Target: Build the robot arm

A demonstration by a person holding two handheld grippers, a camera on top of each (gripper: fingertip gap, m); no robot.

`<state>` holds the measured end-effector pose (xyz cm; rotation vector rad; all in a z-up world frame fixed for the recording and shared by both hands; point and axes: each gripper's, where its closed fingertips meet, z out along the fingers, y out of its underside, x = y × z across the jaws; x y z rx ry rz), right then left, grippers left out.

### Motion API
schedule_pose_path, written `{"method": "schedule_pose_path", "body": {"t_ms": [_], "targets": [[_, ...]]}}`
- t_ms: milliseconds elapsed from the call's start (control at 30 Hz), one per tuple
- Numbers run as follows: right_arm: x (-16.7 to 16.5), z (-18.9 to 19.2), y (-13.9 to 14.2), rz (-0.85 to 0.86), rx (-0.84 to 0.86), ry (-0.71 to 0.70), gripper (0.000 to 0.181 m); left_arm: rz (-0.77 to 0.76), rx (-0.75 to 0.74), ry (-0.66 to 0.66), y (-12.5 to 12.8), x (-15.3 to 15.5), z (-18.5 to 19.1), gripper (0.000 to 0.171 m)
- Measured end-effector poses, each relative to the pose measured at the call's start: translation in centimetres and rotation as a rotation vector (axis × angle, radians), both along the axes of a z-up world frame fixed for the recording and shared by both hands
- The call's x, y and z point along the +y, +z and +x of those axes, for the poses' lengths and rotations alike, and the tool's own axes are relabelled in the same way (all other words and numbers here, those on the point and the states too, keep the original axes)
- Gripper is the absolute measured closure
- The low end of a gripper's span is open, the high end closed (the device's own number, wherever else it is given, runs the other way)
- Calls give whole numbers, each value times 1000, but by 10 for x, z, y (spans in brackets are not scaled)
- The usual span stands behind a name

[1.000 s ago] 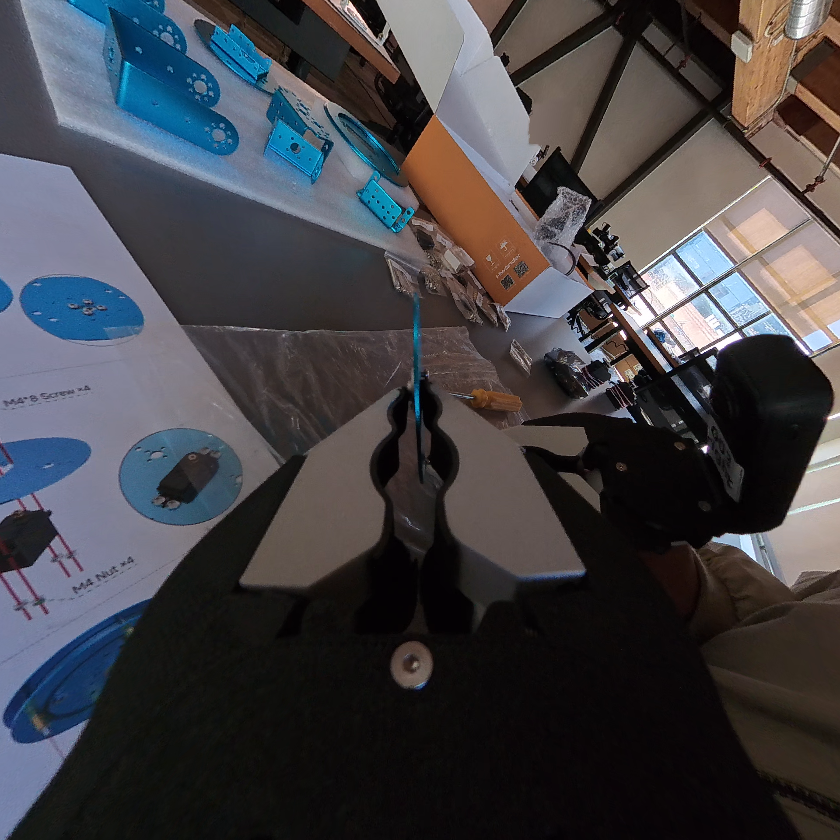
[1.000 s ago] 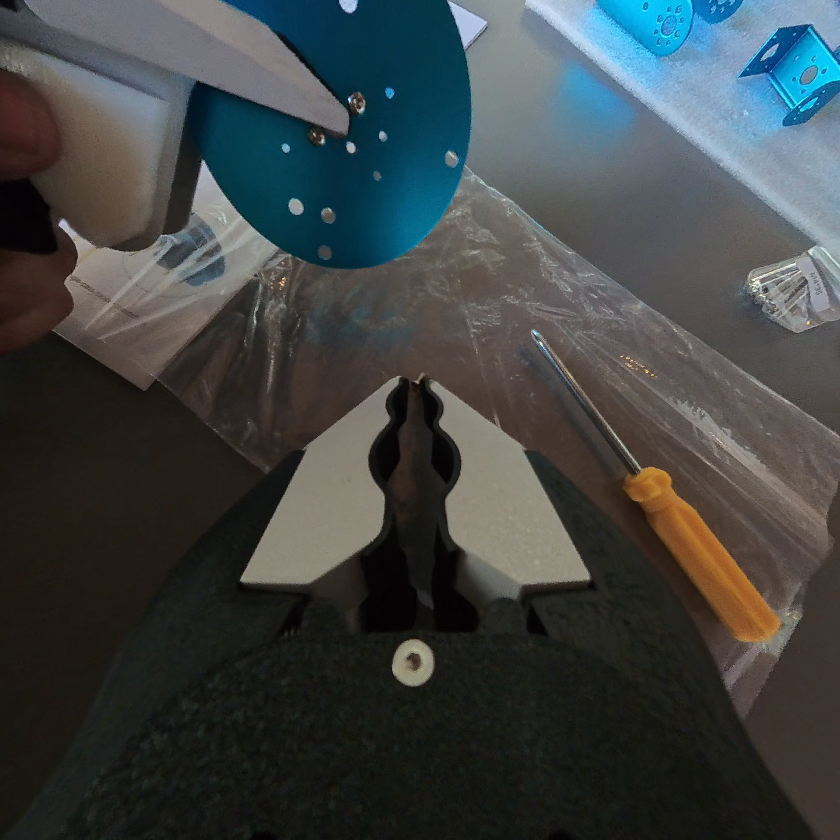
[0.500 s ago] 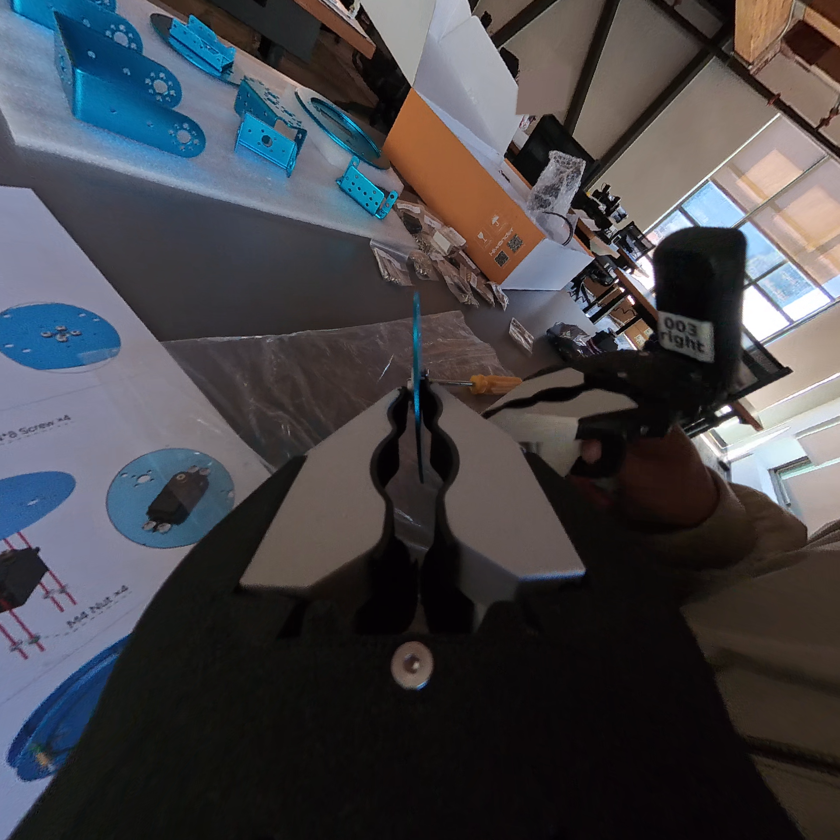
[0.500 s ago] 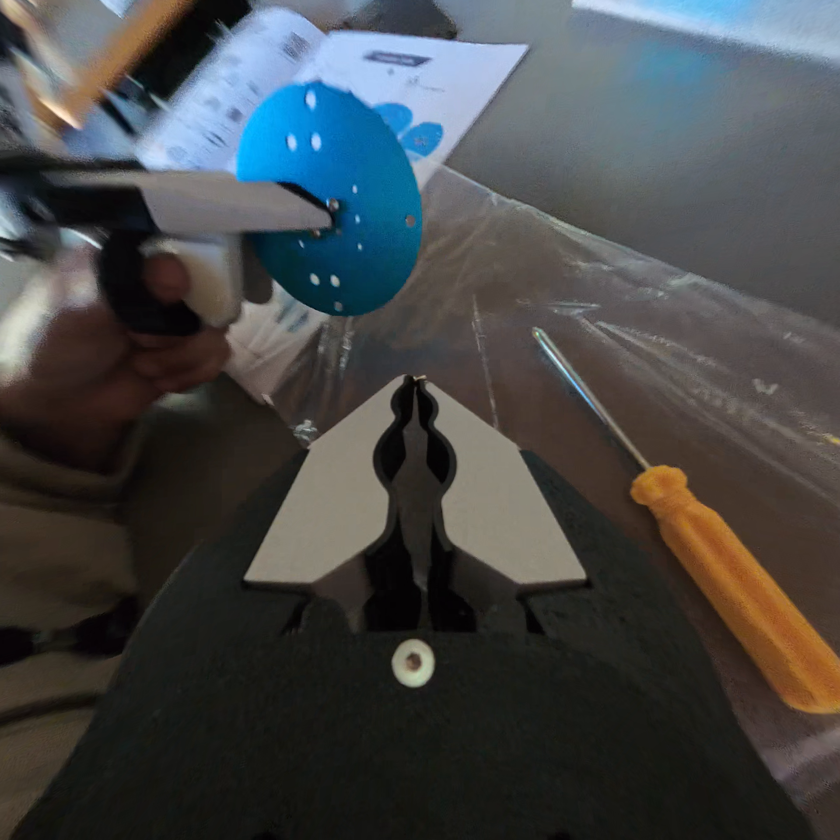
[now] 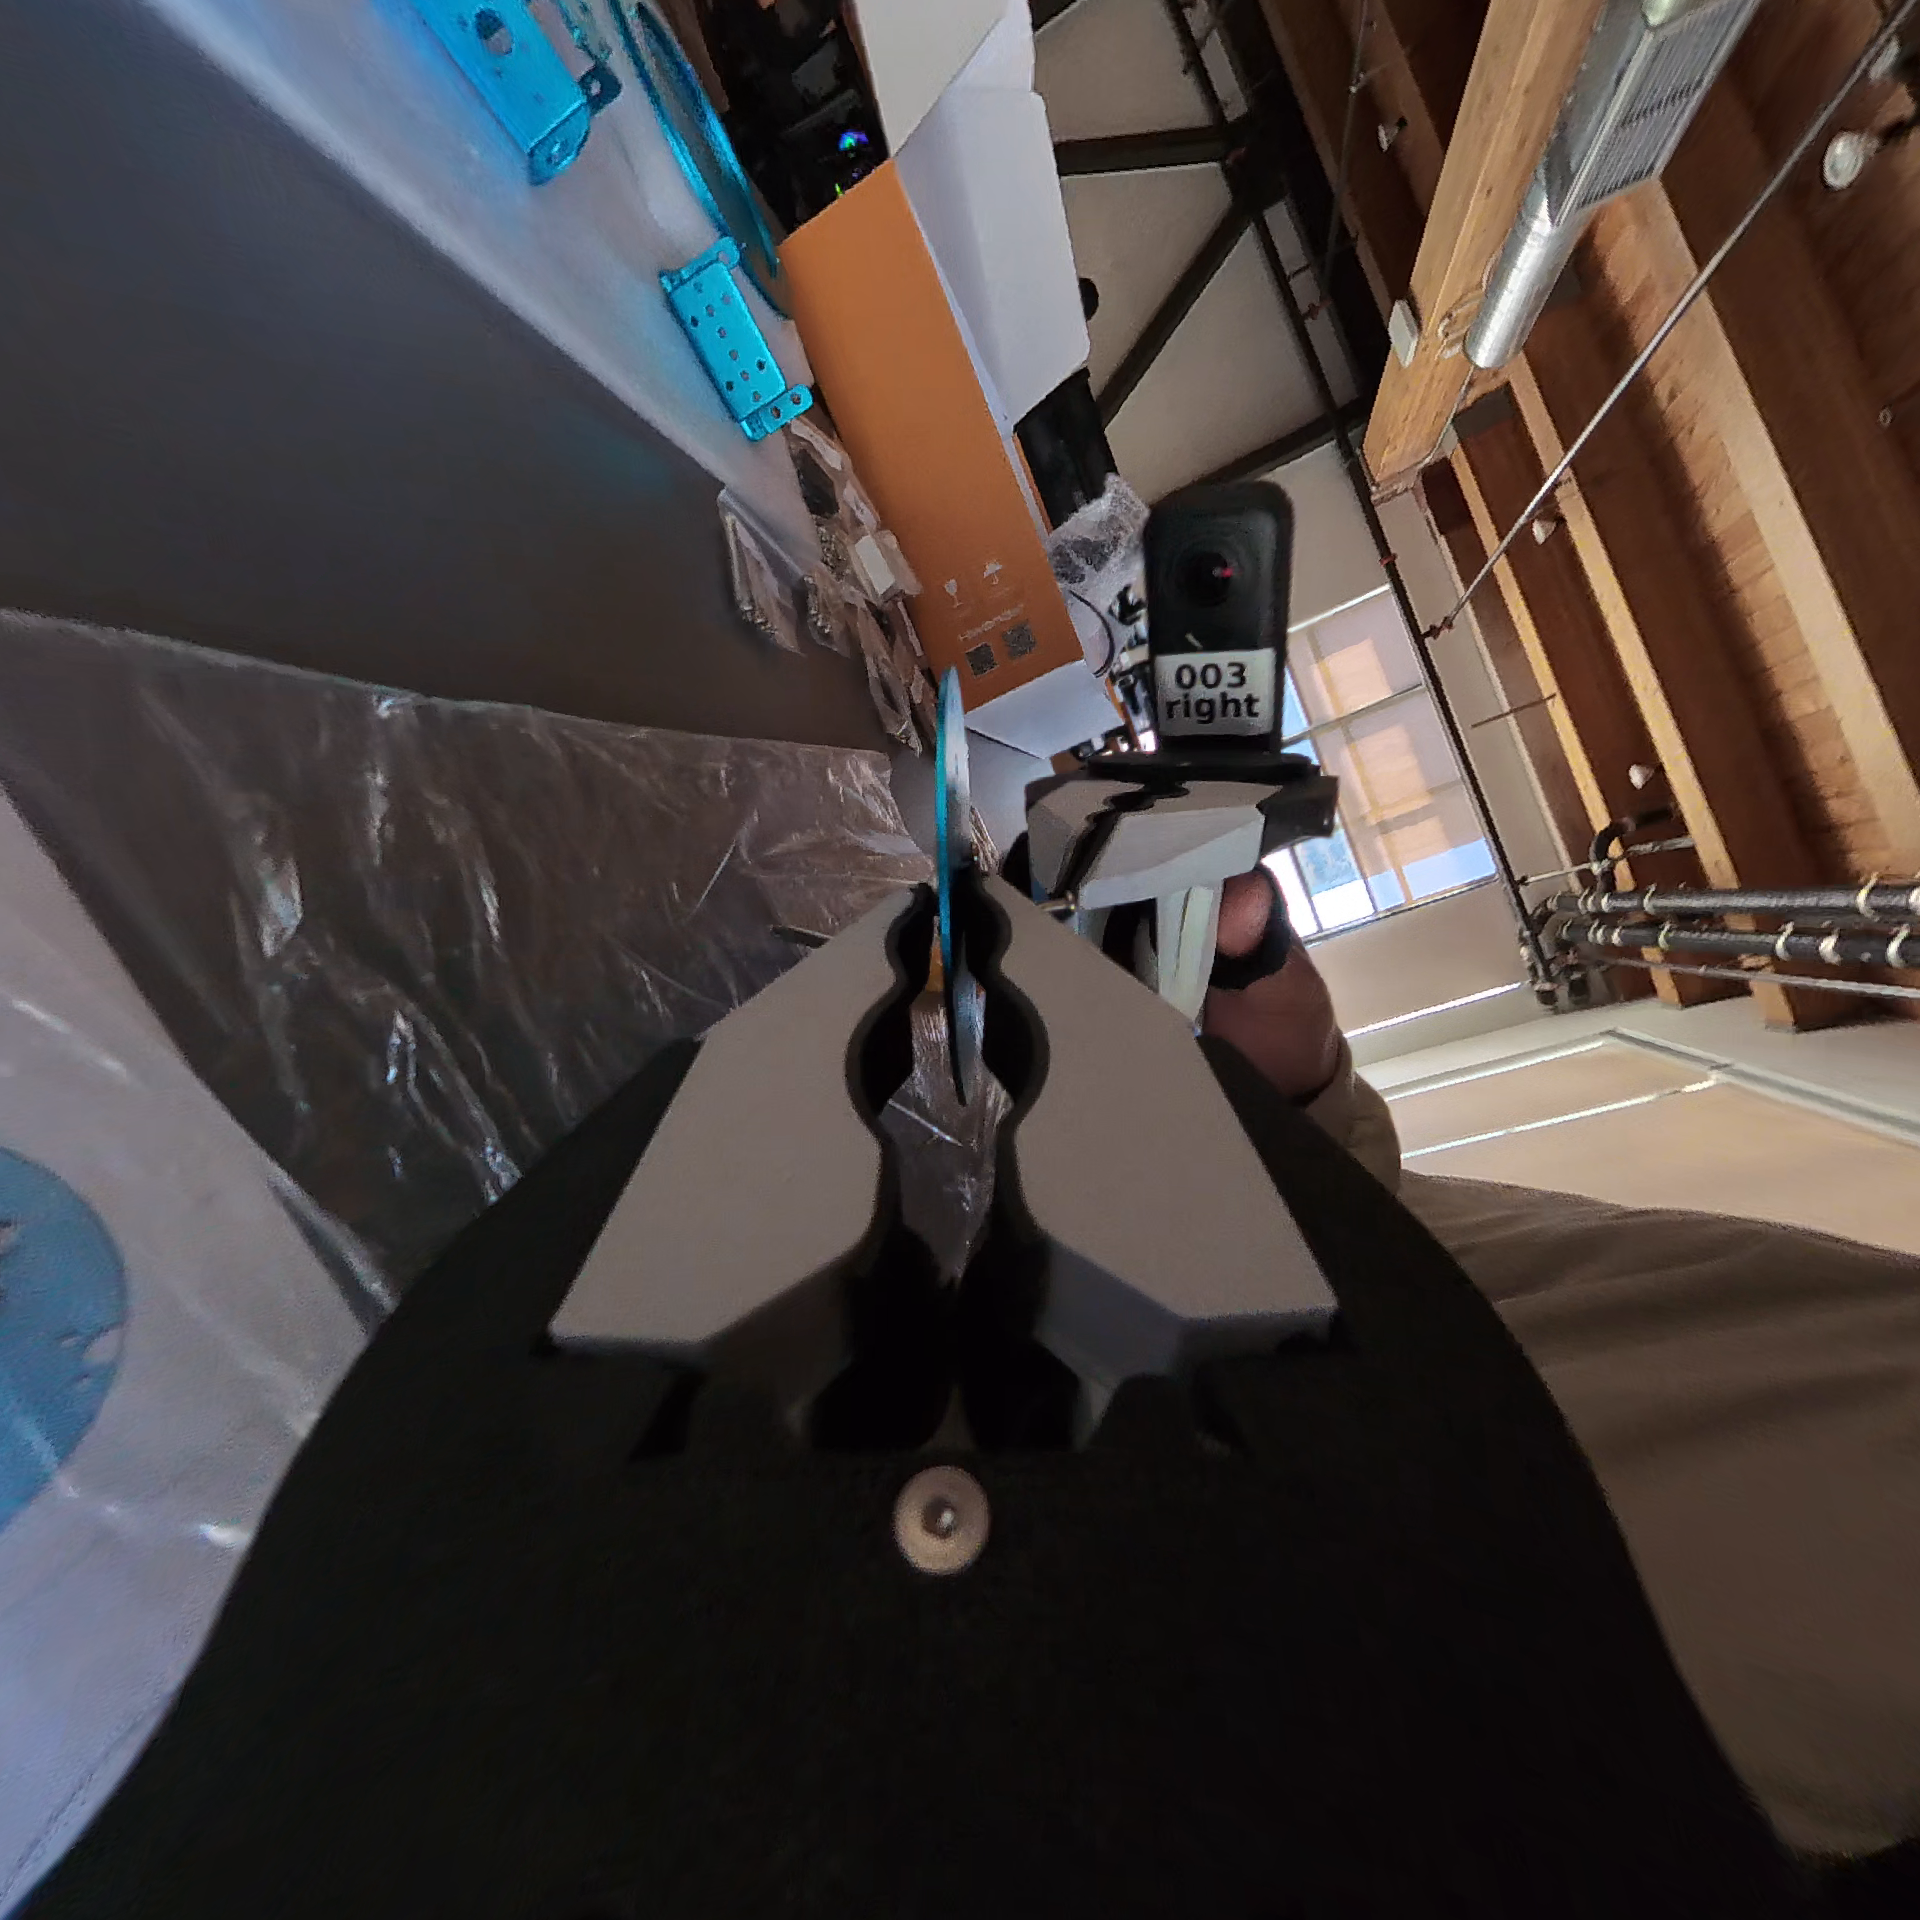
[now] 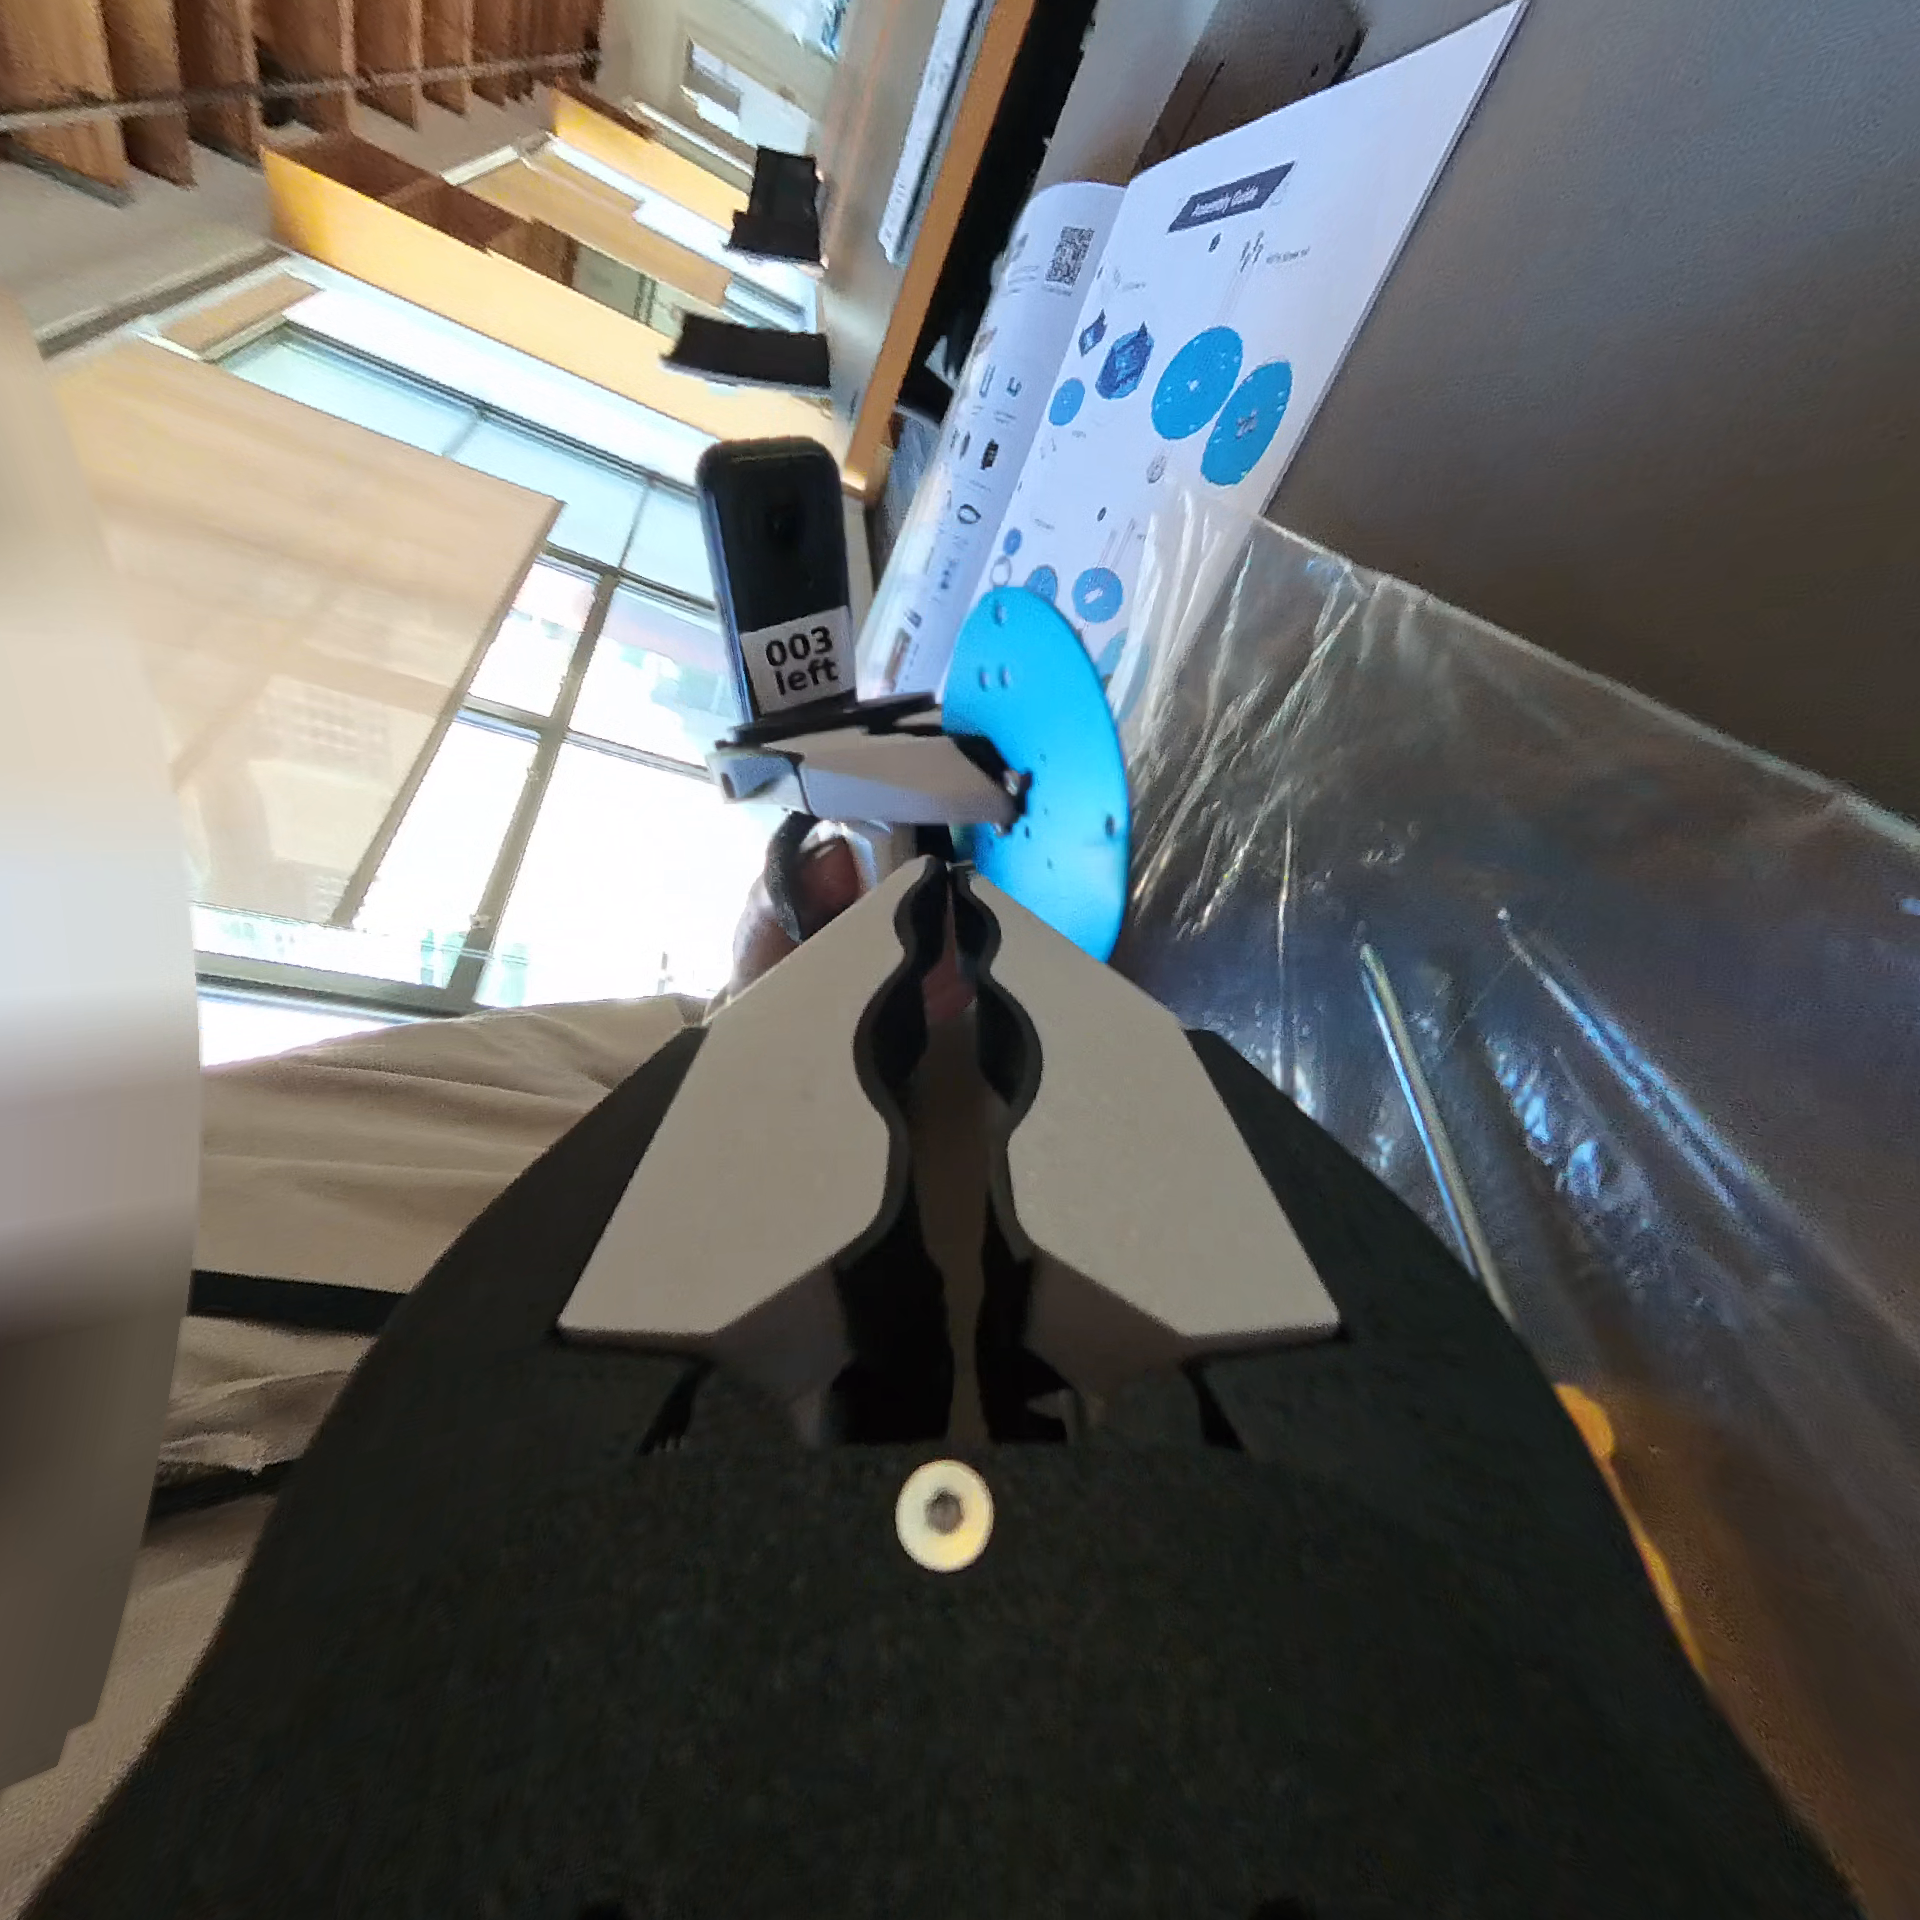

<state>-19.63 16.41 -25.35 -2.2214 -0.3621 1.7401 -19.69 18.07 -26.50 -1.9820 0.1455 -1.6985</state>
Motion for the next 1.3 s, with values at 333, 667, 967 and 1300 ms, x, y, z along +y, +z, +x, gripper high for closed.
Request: {"method": "schedule_pose_path", "body": {"t_ms": [333,667,967,1300], "targets": [[5,1,-23,-1,-190,40,181,-104,-15,21,-12,-1,6,167],[8,3,-27,44,-291,37,181,-110,-9,19,-14,0,7,166],[13,4,-27,181,-443,56,181,-144,-34,21,-14,2,7,166],[17,-2,-20,245,-506,95,181,-215,-138,35,-10,8,0,167]]}}
